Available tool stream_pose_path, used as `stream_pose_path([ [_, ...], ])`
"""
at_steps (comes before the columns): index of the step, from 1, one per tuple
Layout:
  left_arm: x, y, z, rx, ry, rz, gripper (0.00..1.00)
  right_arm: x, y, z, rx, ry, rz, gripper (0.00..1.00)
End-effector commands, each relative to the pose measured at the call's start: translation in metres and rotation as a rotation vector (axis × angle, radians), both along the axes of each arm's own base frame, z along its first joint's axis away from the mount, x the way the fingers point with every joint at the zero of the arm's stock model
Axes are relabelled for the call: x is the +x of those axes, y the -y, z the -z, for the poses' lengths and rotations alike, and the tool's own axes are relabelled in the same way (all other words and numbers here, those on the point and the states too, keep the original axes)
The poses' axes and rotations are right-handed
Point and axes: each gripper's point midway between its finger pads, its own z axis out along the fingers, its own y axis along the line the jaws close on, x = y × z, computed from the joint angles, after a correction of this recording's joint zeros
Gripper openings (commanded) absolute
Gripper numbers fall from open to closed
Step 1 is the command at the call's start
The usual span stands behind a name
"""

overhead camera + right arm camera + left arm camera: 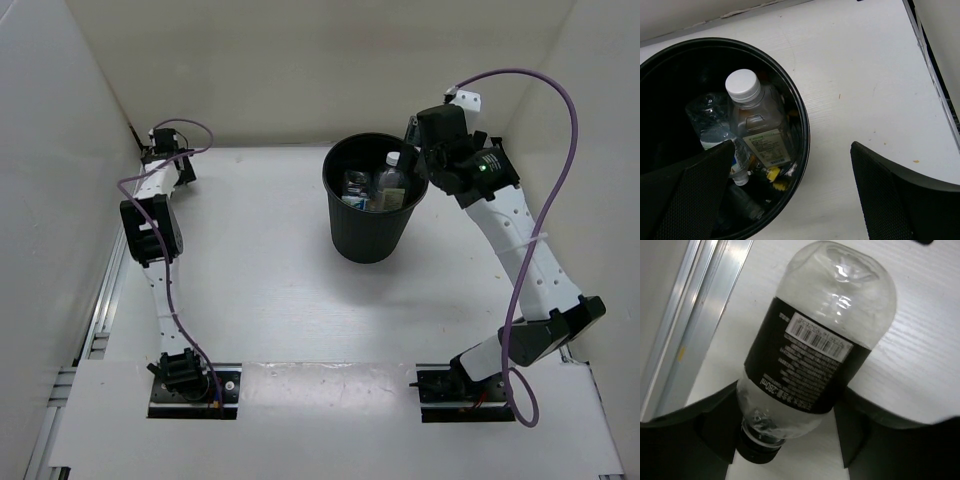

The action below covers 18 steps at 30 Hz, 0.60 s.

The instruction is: Put the plastic bottles in the bin

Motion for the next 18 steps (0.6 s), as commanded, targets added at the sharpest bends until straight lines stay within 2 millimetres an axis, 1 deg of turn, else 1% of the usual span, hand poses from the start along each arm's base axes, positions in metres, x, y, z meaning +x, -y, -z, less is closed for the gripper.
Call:
stream_pose_path([
  [1,-0.005,0.009,-0.017,-0.013,-0.015,0.068,0.73,0.002,0.004,-0.019,-0.014,0.047,0.005,1.00],
  [2,-0.005,0.009,-0.017,-0.002,-0.023,0.082,0.51,0.002,0.005,-0.019,-0.019,0.050,0.013,1.00],
  [3,-0.005,0.010,-0.017,-0.005,-0.025,0.099,0.38,0.002,0.005,-0.019,-0.019,0.050,0.013,1.00],
  [4,-0.005,0.010,-0.017,0.000,-0.028,0.106,0.30,0.002,0.005,-0.019,-0.019,0.050,0.013,1.00],
  [5,-0.004,0.009,-0.023,0.013,-0.025,0.119,0.17,0.002,0.004,-0.020,-0.025,0.054,0.015,1.00],
  [6,0.000,0.015,-0.034,0.017,-0.006,0.141,0.10,0.000,0.007,-0.020,-0.031,0.057,0.024,1.00],
  [7,0.000,0.015,-0.039,0.025,0.000,0.147,0.10,0.000,0.007,-0.020,-0.031,0.057,0.024,1.00],
  [8,0.001,0.016,-0.046,0.028,0.009,0.165,0.10,-0.003,0.008,-0.015,-0.028,0.048,0.029,1.00],
  [9,0.003,0.018,-0.065,0.029,0.041,0.171,0.10,-0.006,0.010,-0.016,-0.026,0.050,0.029,1.00],
  [10,0.004,0.021,-0.079,0.025,0.066,0.195,0.10,-0.005,0.011,-0.013,-0.025,0.047,0.042,1.00],
  [11,0.004,0.032,-0.089,0.013,0.084,0.222,0.10,-0.011,0.015,-0.022,-0.007,0.074,0.057,1.00],
  [12,0.002,0.045,-0.124,0.015,0.137,0.261,0.10,-0.013,0.018,-0.015,-0.022,0.060,0.064,1.00],
  [13,0.002,0.057,-0.147,0.003,0.182,0.296,0.10,-0.016,0.021,-0.015,-0.018,0.065,0.078,1.00],
  [14,-0.001,0.075,-0.164,-0.030,0.211,0.354,0.10,-0.021,0.026,-0.020,-0.006,0.083,0.098,1.00],
  [15,-0.002,0.102,-0.189,-0.029,0.254,0.420,0.10,-0.024,0.031,-0.019,-0.009,0.087,0.116,1.00],
  [16,-0.011,0.122,-0.237,-0.008,0.334,0.471,0.10,-0.032,0.041,-0.017,-0.018,0.095,0.146,1.00],
  [17,-0.016,0.144,-0.259,-0.008,0.372,0.528,0.10,-0.037,0.045,-0.015,-0.013,0.100,0.161,1.00],
  [18,-0.022,0.184,-0.287,0.003,0.422,0.619,0.10,-0.040,0.050,-0.013,0.019,0.106,0.192,1.00],
])
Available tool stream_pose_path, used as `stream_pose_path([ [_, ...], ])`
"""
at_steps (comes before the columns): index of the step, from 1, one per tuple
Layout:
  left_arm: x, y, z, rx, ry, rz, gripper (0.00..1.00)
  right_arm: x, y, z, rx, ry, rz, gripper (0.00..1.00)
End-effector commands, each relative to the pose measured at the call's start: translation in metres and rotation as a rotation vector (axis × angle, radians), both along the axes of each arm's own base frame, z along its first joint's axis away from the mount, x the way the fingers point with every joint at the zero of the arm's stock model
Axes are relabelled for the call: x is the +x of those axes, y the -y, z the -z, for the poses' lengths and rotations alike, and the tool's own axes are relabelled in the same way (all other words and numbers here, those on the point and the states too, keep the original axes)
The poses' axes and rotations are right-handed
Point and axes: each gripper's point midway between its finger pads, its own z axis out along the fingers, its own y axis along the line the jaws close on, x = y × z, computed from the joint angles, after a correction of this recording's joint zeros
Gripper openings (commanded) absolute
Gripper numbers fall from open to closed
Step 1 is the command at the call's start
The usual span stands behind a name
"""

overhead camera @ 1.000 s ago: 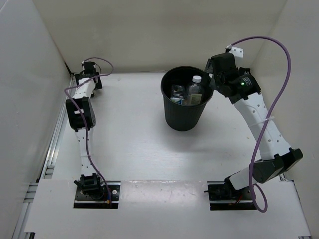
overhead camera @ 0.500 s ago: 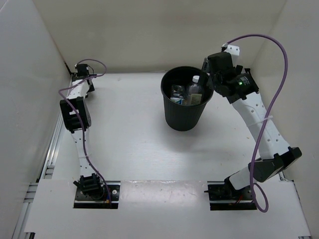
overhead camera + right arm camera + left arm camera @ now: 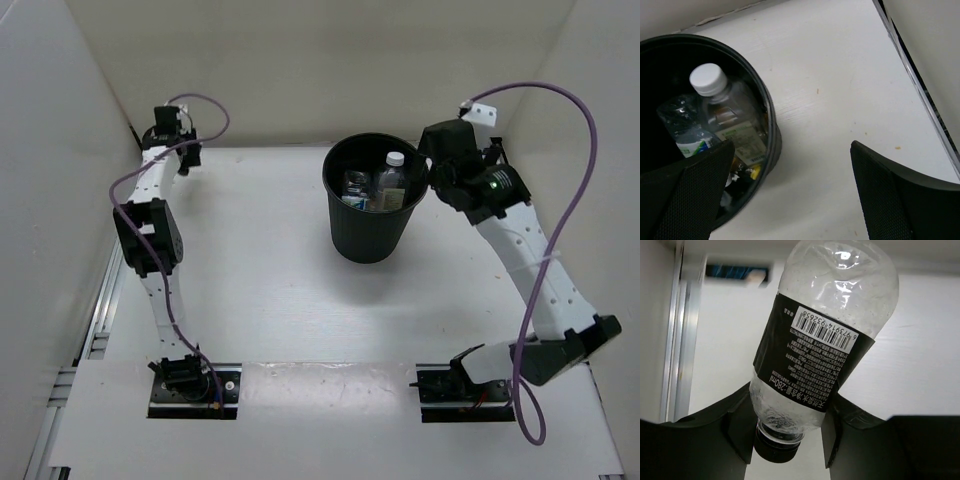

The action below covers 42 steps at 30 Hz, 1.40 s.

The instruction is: Put the plastic bottles in the bin

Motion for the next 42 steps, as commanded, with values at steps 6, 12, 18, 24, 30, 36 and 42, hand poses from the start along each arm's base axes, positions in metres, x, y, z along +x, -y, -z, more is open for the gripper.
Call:
stream_pose_path([
  [6,-0.070,0.245,-0.293,-0.196,0.570,0.613,0.10,-0.052,0.045,0.016,0.113,0.078,0.160,1.00],
  [12,-0.154,0.399,-0.288,-0.191,0.544,0.996,0.10,-0.078,0.054,0.052,0.148,0.025,0.194,1.00],
  [18,-0.204,0.461,-0.219,-0.146,0.377,1.126,0.12,-0.096,0.063,0.060,0.185,0.048,0.222,1.00],
  [24,-0.204,0.468,-0.170,-0.057,0.267,1.108,0.48,-0.106,0.069,0.063,0.199,0.060,0.226,1.00],
  [30,-0.199,0.458,-0.194,0.048,0.333,1.025,1.00,-0.109,0.069,0.064,0.197,0.053,0.215,1.00],
  [36,-0.188,0.418,-0.265,0.148,0.495,0.827,1.00,-0.107,0.067,0.061,0.158,0.034,0.181,1.00],
  [42,-0.148,0.301,-0.338,0.207,0.625,0.366,1.00,-0.096,0.055,0.067,0.130,-0.022,0.115,1.00],
])
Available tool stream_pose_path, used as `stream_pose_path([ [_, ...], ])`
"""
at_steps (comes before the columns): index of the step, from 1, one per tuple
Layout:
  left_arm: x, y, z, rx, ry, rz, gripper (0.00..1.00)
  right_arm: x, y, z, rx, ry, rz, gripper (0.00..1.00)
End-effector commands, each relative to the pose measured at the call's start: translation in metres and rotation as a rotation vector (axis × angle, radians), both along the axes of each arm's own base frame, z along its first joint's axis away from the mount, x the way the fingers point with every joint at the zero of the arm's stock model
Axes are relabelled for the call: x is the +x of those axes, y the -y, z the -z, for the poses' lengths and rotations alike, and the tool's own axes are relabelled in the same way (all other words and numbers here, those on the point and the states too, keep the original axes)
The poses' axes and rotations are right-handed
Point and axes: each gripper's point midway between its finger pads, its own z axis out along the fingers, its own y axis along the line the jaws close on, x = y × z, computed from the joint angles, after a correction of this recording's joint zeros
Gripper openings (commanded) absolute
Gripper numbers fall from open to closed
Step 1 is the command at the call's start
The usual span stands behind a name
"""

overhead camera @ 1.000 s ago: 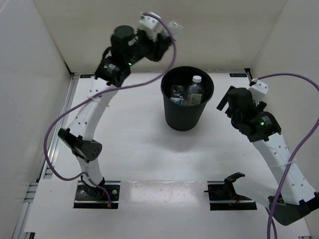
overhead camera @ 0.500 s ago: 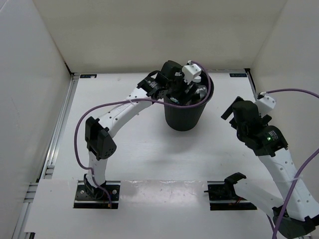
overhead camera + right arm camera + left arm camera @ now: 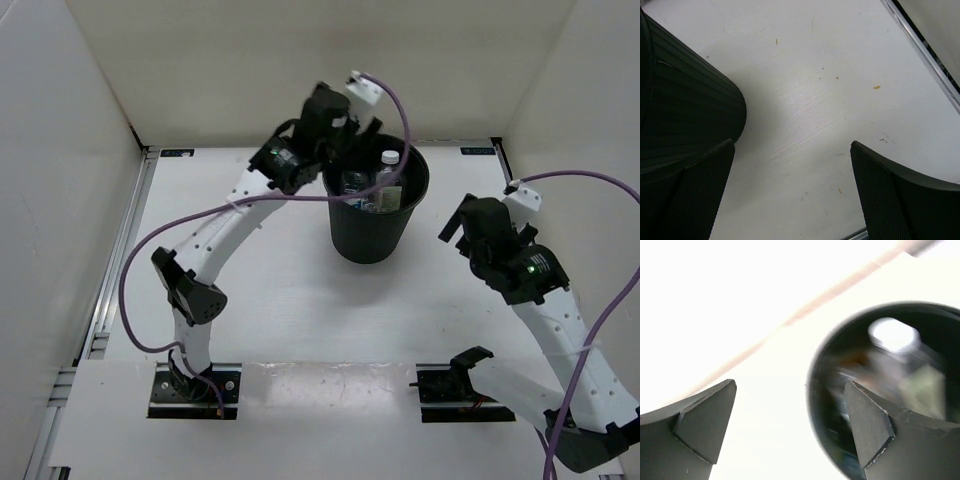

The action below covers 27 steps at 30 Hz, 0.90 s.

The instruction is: Put the plastic bottles in the bin

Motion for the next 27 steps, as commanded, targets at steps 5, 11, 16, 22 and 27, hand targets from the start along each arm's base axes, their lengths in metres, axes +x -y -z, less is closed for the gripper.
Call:
stream_pose_path([
  [5,0.046,-0.258,-0.033,-0.049,0.080,-0.706,1.00,0.014,-0.003,0.035,0.035,-0.158,0.007,1.00],
  [11,0.007,-0.362,0.095,-0.013,-0.211,-0.890,1.00,-0.002,0.018,0.078,0.134,-0.270,0.129,1.00],
  [16,-0.061,-0.397,0.222,0.038,-0.585,-0.914,1.00,-0.010,0.021,0.082,0.179,-0.217,0.119,1.00],
  [22,-0.117,-0.410,0.263,0.049,-0.729,-1.019,1.00,-0.019,0.018,0.070,0.240,-0.072,0.095,1.00],
  [27,-0.121,-0.387,0.260,-0.046,-0.744,-0.901,1.00,-0.032,0.026,0.081,0.251,0.014,0.128,1.00],
])
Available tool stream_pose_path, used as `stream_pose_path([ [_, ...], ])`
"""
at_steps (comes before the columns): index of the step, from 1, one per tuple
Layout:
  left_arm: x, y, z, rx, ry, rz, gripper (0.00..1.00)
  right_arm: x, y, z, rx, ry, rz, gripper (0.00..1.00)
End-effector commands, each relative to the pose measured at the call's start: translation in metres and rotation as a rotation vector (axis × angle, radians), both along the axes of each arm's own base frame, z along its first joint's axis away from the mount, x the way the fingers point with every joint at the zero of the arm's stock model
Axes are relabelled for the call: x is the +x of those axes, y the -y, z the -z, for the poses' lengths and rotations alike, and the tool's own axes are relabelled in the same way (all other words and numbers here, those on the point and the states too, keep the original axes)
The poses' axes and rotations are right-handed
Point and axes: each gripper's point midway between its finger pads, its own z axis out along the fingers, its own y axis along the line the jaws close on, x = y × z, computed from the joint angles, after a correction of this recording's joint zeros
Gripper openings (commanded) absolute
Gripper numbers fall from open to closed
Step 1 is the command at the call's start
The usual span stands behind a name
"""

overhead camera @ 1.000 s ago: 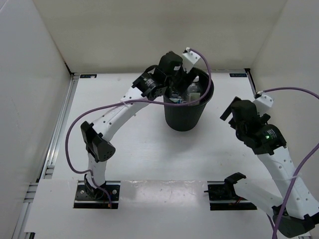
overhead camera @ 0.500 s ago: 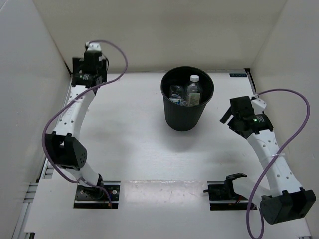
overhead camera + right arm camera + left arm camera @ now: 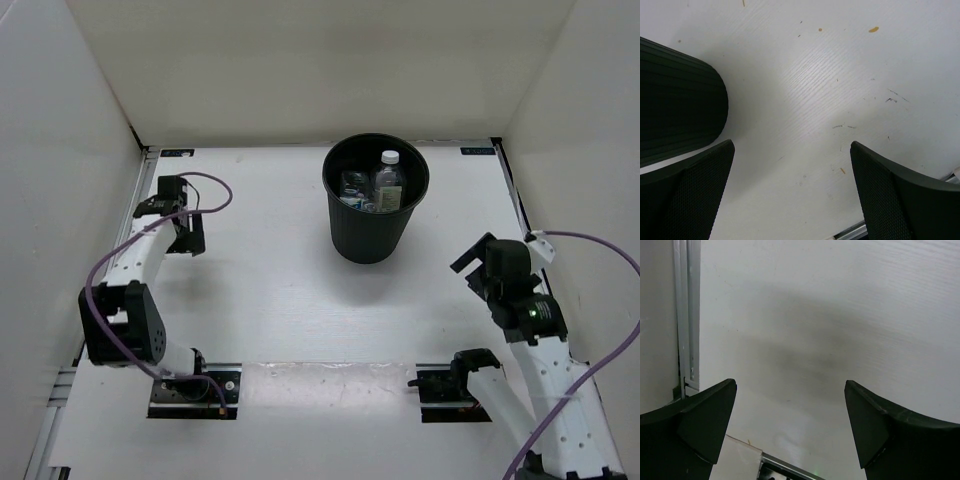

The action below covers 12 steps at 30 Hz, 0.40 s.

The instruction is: Put the plastic bottles in the bin

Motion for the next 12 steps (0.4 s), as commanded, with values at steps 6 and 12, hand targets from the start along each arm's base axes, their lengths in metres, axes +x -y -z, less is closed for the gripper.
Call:
stream_pose_path([
  [6,0.002,0.010,-0.023,-0.046,0.100,0.048,1.00,-0.001,0.007,-0.001,0.014,0.117,0.048,1.00],
  [12,0.007,0.015,-0.025,-0.076,0.120,0.033,1.00,-0.005,0.014,0.005,0.003,0.089,0.098,1.00],
])
